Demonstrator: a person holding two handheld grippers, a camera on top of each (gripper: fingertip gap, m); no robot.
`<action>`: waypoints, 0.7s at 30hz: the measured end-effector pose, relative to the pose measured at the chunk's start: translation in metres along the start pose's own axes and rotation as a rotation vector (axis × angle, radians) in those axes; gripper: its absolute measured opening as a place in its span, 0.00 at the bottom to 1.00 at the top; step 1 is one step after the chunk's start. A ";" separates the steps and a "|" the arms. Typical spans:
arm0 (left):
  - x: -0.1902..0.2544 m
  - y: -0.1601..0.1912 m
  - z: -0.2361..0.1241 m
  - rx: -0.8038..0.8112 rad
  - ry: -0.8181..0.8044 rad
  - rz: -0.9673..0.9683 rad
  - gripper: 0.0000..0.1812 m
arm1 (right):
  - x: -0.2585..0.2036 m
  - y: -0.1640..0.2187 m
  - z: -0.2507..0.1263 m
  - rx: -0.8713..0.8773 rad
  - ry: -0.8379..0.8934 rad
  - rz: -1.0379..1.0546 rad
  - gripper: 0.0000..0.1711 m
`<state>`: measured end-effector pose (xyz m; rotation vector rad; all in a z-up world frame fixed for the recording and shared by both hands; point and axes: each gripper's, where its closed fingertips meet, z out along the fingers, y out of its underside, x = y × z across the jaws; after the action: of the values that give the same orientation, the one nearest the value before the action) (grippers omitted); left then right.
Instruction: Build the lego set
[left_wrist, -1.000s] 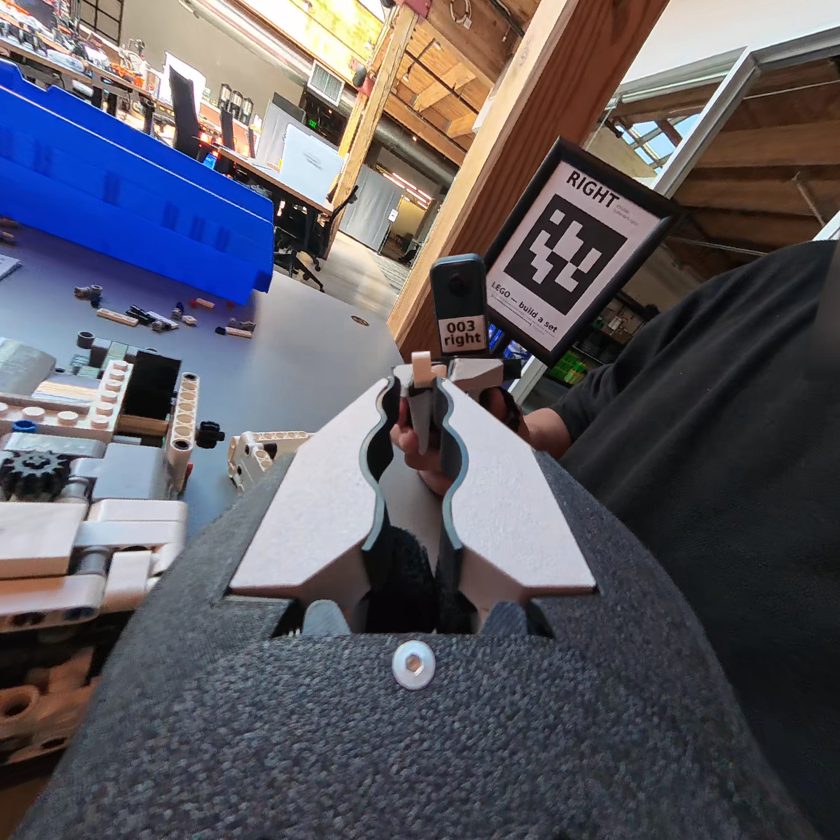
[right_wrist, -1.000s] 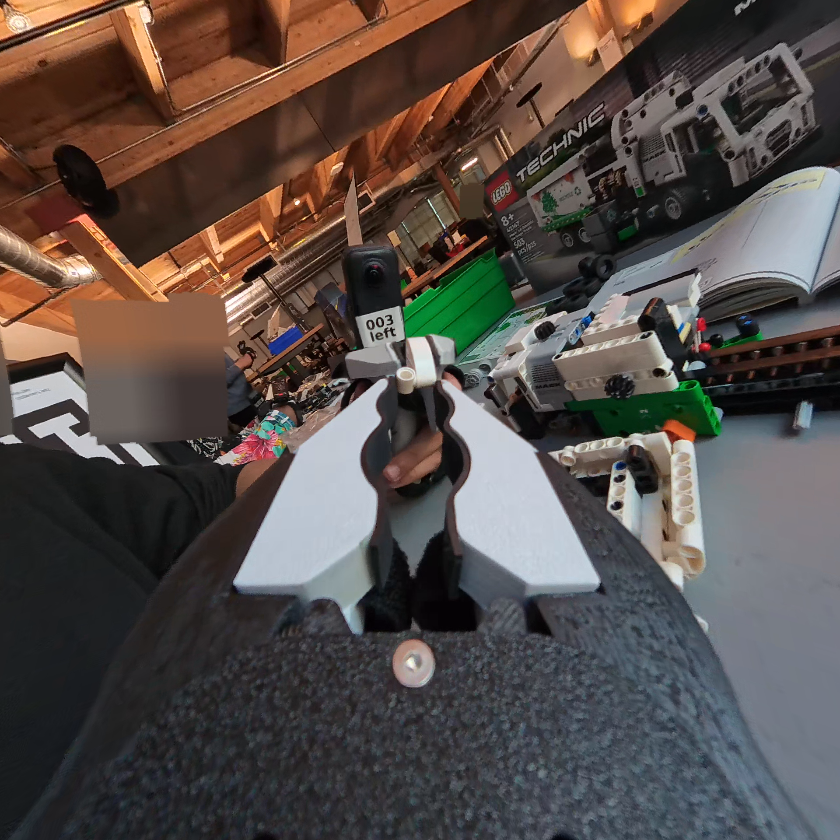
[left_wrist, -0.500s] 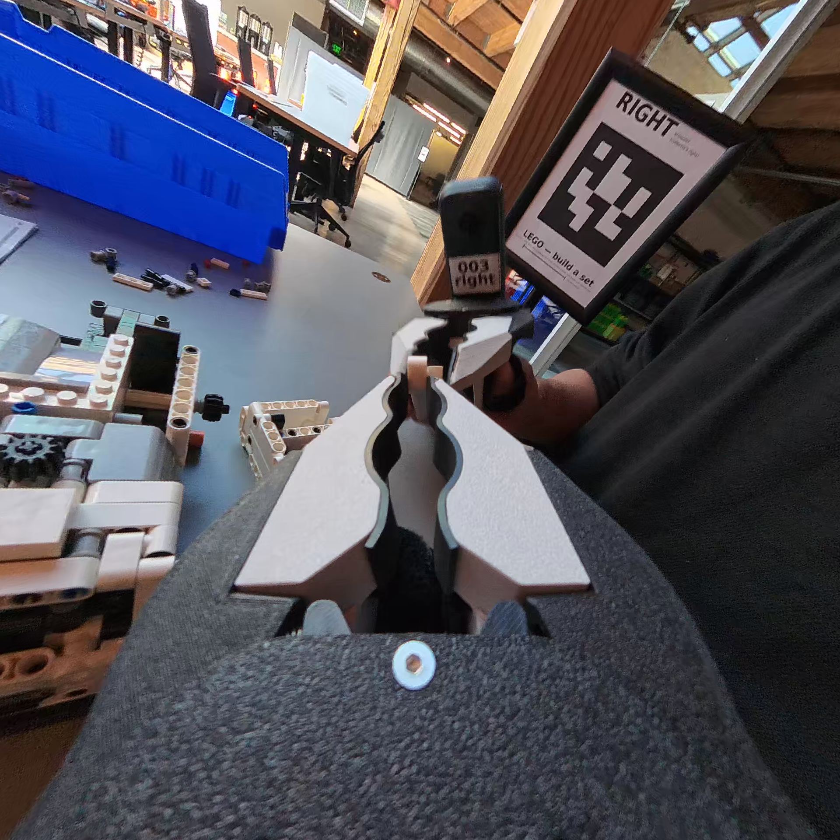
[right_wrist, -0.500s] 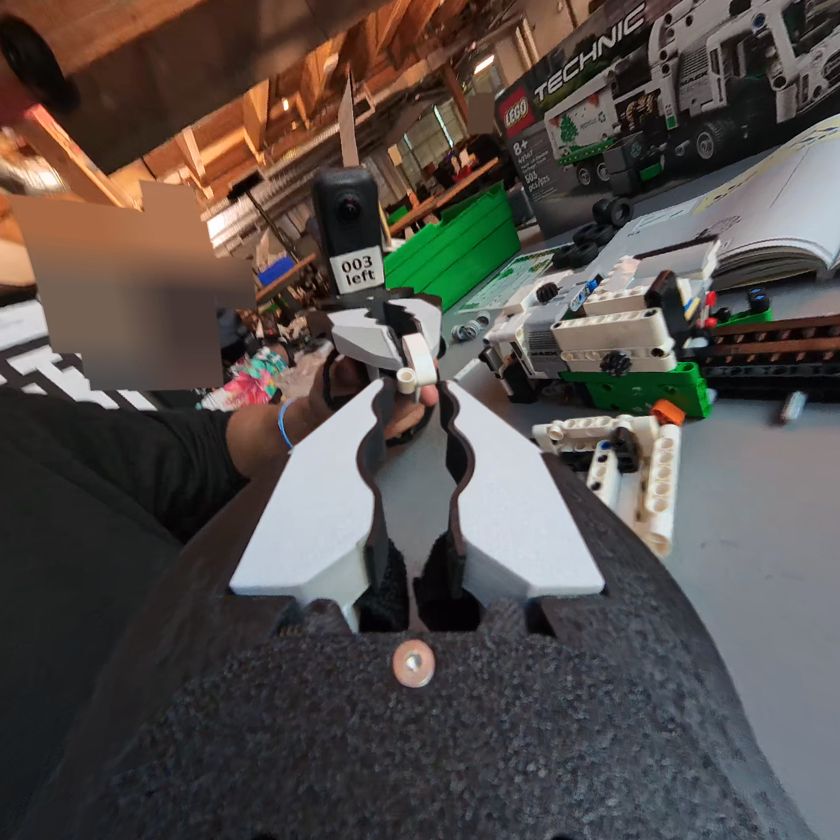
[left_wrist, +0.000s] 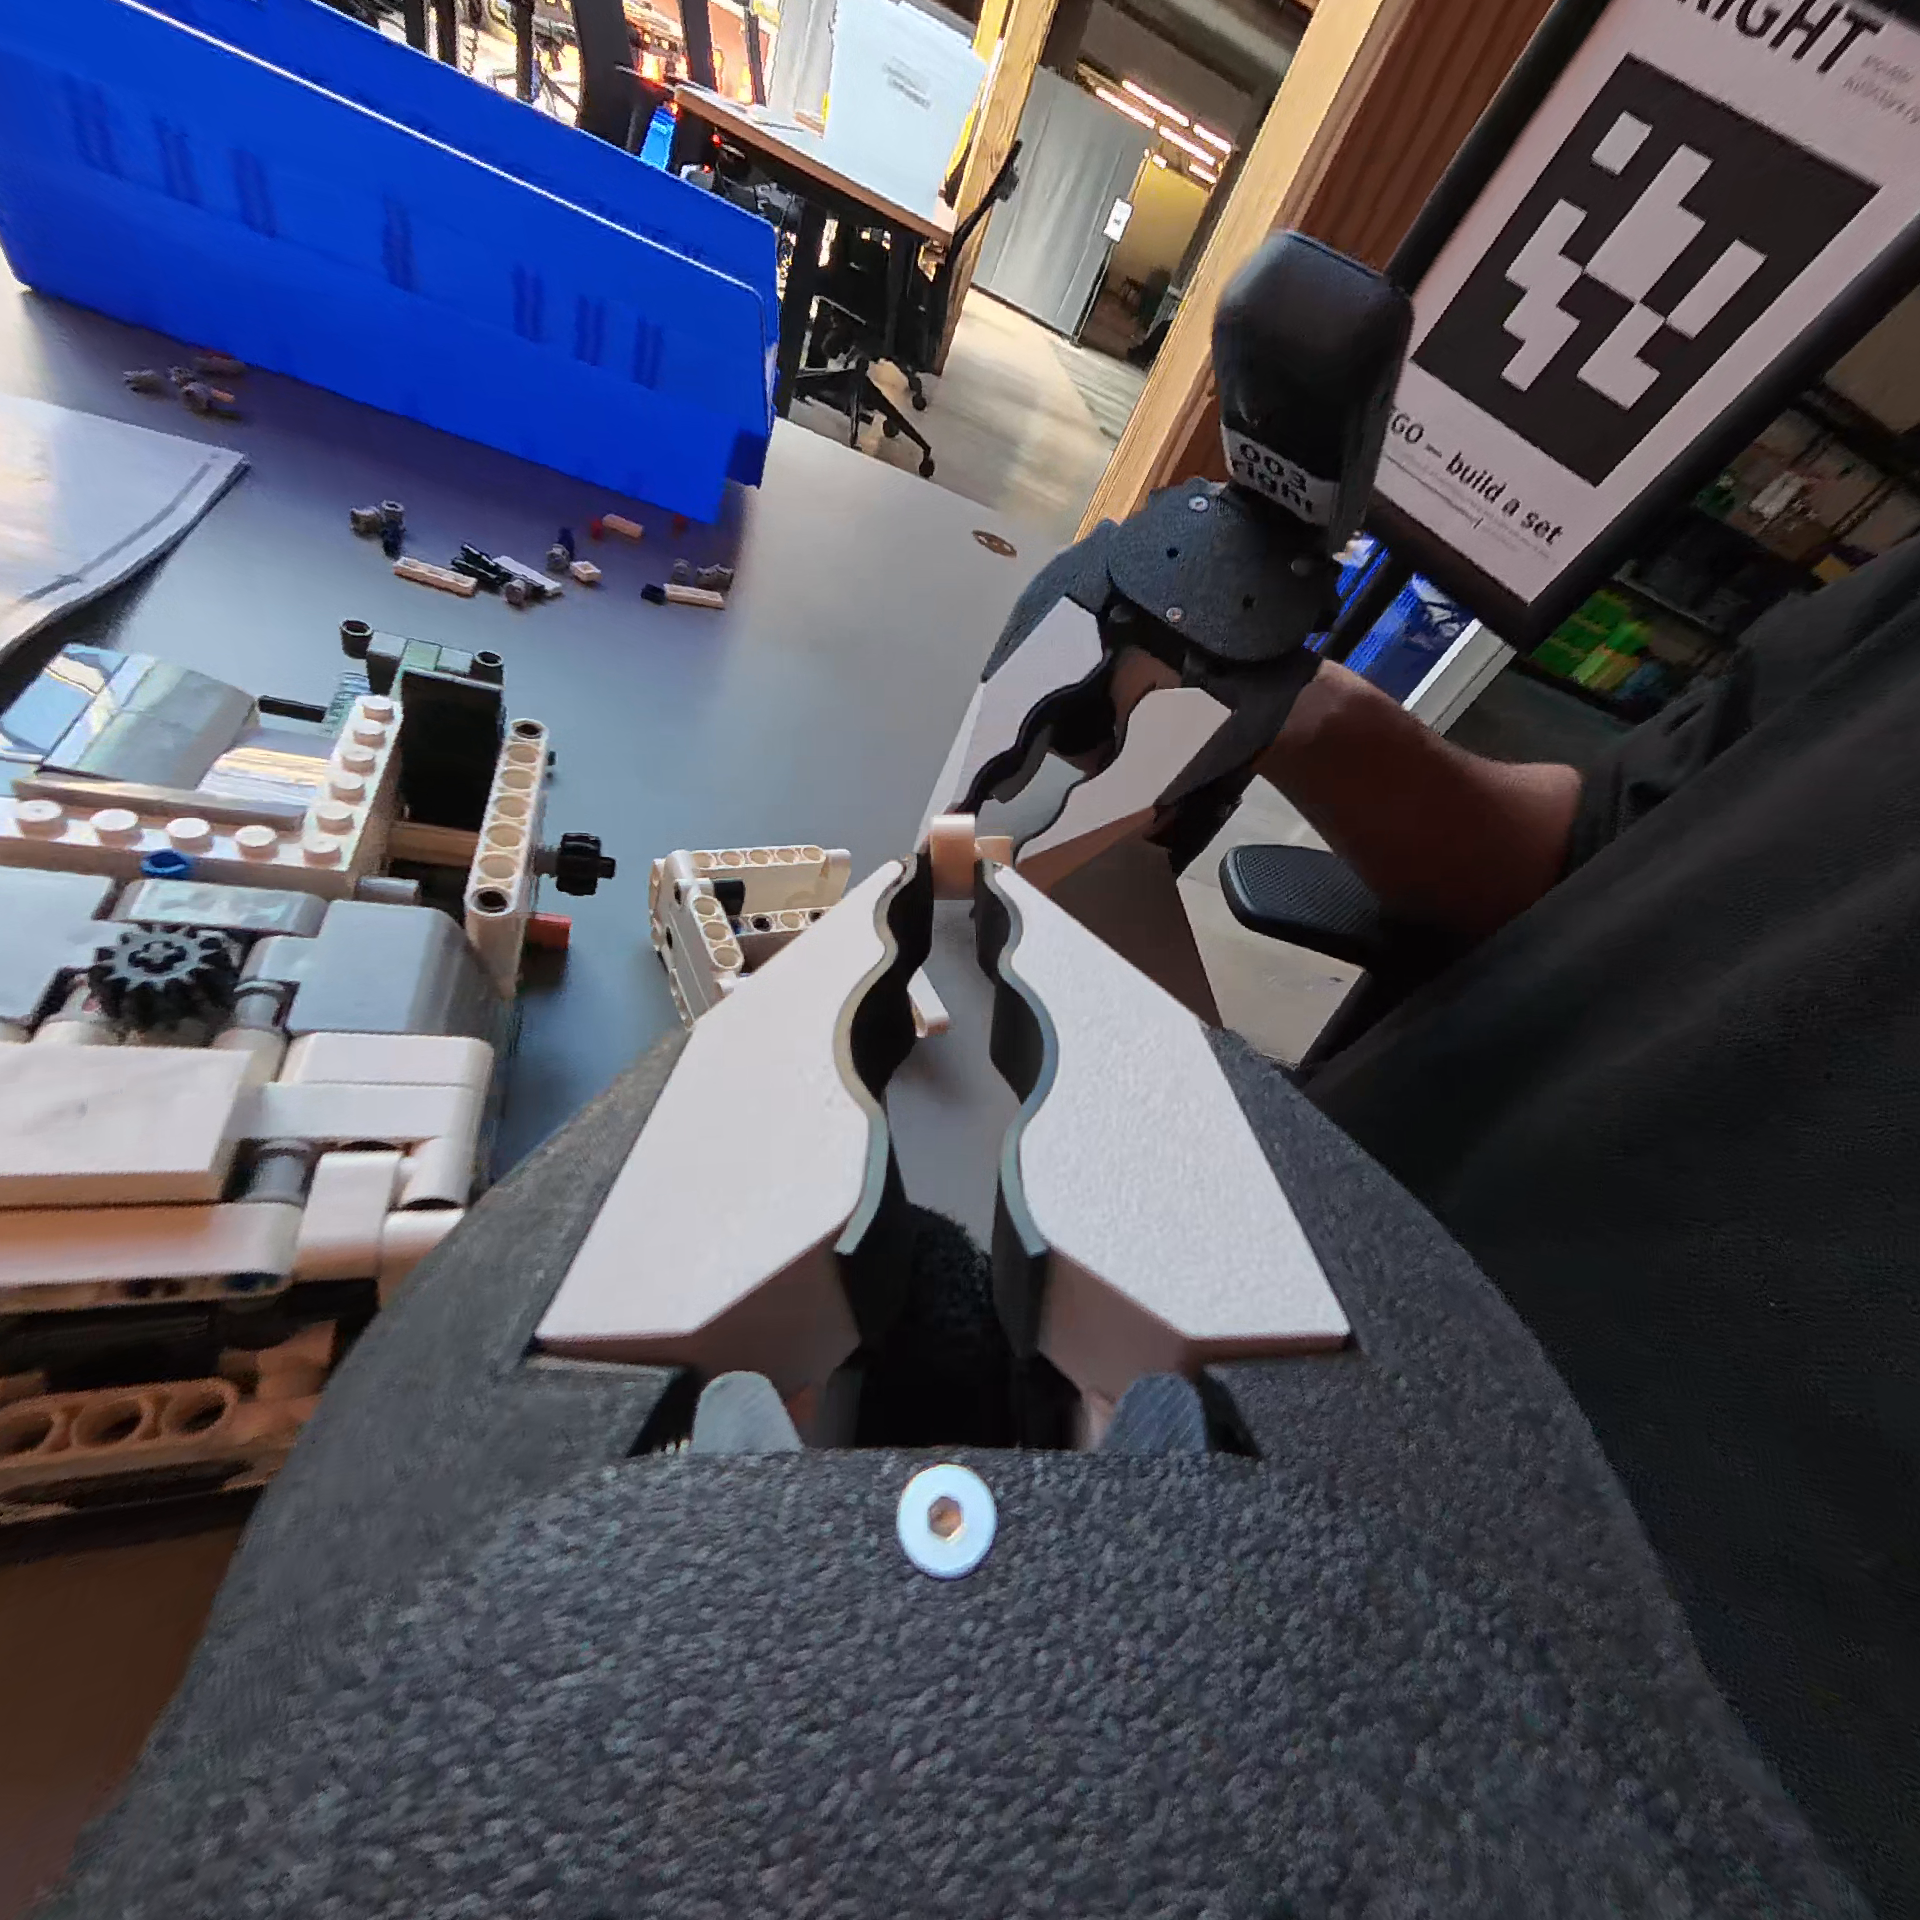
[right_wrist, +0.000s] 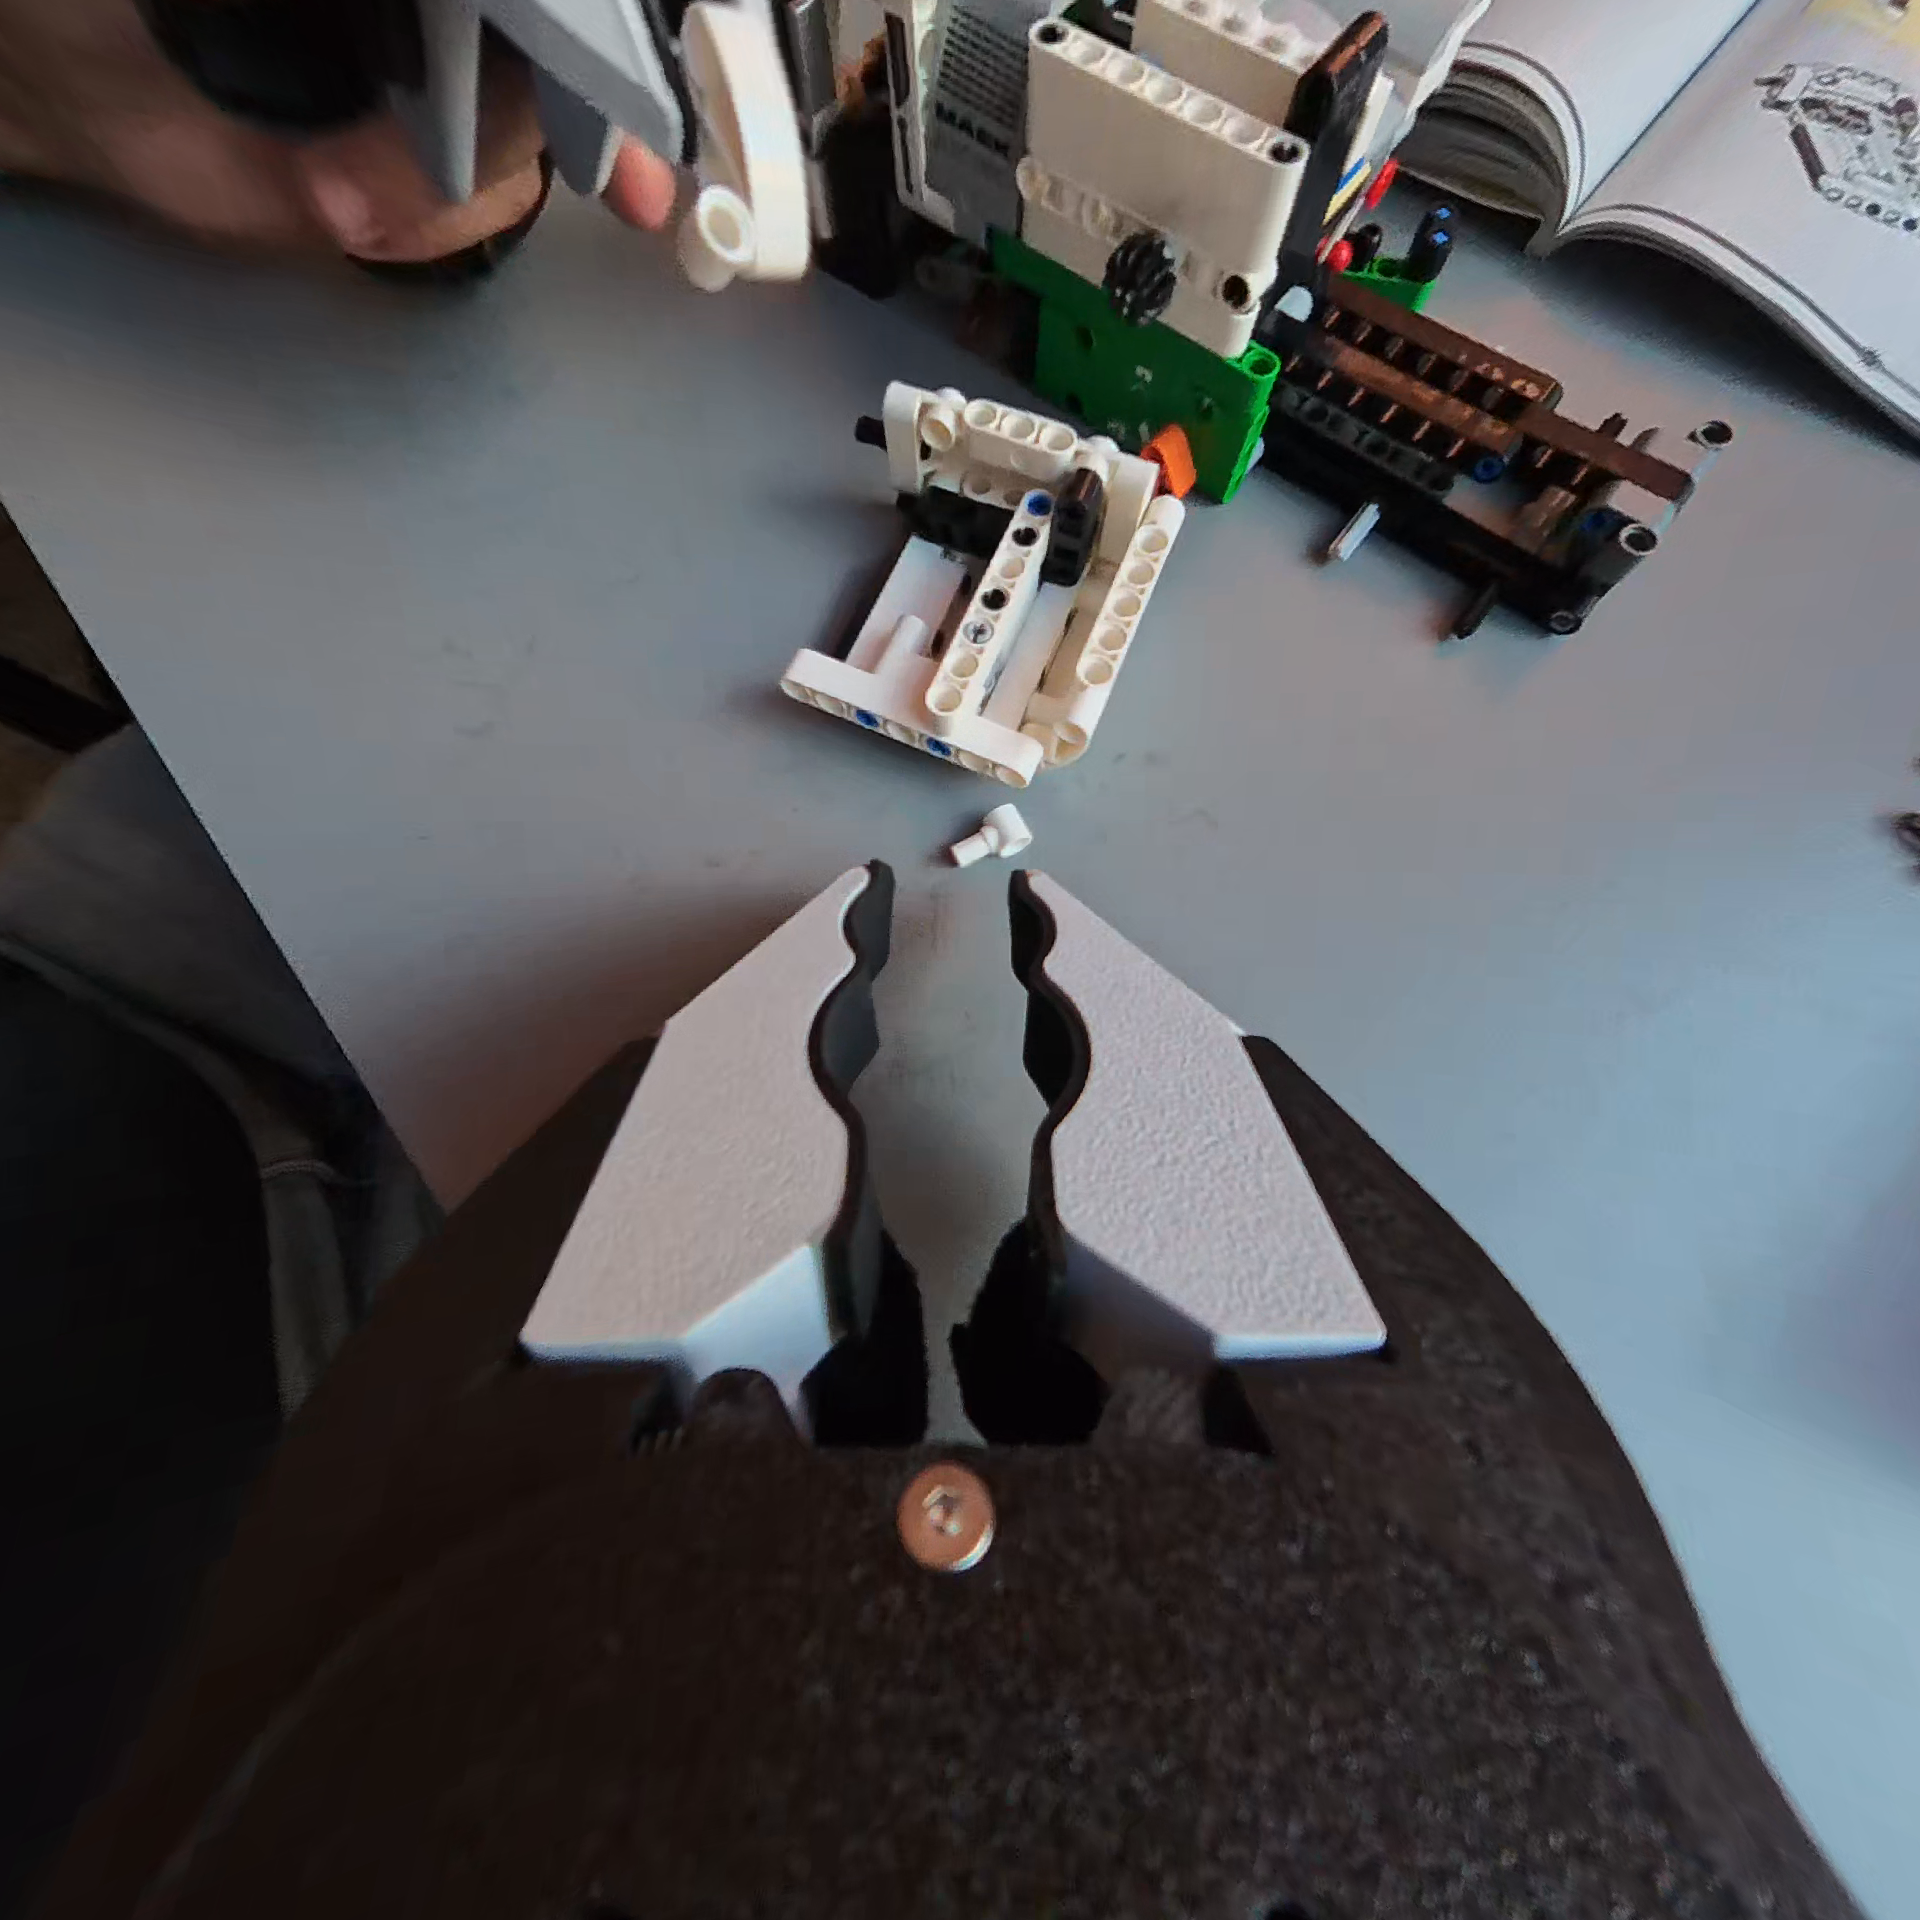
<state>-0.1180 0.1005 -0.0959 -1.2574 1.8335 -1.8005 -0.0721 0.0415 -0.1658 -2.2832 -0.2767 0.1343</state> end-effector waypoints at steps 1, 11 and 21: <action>0.002 0.001 0.001 -0.005 0.002 0.008 0.04 | 0.002 0.000 0.000 0.003 -0.011 0.010 0.12; 0.006 0.006 0.005 -0.042 -0.016 0.076 0.04 | 0.017 -0.005 0.015 -0.010 -0.144 -0.040 0.10; 0.006 0.007 0.006 -0.049 -0.011 0.074 0.04 | -0.011 -0.002 0.016 -0.032 -0.215 -0.100 0.08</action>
<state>-0.1202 0.0911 -0.1014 -1.1973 1.9035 -1.7165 -0.0860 0.0513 -0.1750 -2.2835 -0.5069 0.3269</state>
